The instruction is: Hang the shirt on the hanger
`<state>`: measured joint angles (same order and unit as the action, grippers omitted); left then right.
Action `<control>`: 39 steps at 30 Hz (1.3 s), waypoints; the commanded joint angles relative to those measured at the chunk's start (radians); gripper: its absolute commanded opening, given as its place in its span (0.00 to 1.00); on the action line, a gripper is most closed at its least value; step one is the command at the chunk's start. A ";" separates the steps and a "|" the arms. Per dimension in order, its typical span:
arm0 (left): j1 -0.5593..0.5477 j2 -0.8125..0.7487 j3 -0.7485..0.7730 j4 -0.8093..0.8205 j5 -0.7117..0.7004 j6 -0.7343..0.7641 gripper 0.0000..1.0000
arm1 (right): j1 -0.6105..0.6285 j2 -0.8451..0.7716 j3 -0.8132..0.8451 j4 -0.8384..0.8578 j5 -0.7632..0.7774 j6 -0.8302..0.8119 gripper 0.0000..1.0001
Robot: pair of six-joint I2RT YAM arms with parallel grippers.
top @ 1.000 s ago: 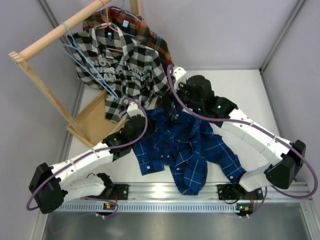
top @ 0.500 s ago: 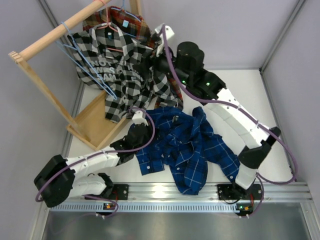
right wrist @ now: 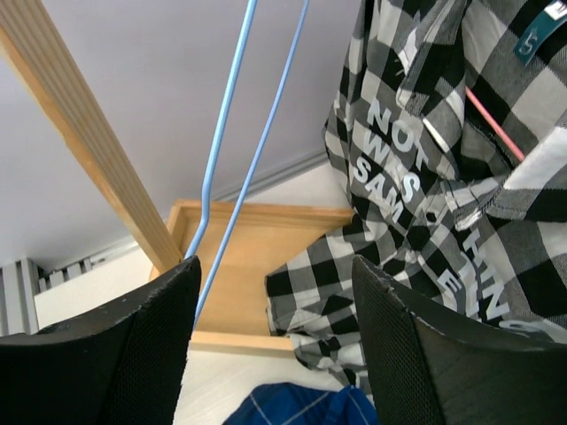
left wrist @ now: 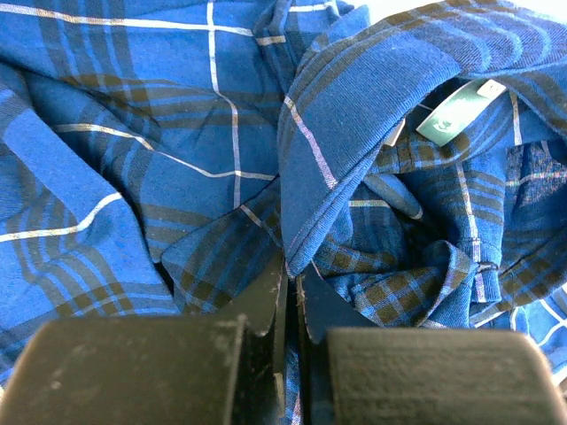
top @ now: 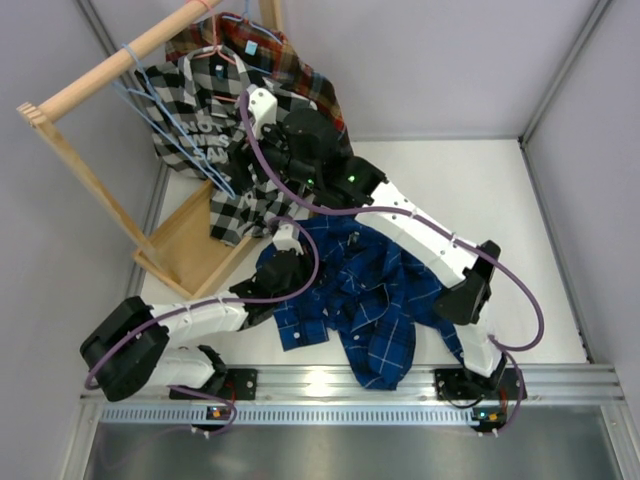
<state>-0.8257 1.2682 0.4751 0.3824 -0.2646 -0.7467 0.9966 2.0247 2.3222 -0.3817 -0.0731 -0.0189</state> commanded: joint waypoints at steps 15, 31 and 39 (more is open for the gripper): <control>0.000 0.068 -0.016 0.101 0.031 -0.002 0.00 | 0.050 0.083 0.111 0.130 -0.041 0.042 0.64; 0.000 0.056 -0.021 0.095 0.042 0.007 0.00 | 0.050 0.190 0.164 0.277 0.002 -0.027 0.39; 0.000 0.033 -0.021 0.069 0.038 0.024 0.00 | 0.050 0.207 0.164 0.334 0.047 -0.032 0.16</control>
<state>-0.8257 1.3323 0.4671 0.4252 -0.2317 -0.7414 1.0325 2.2181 2.4302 -0.1555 -0.0551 -0.0463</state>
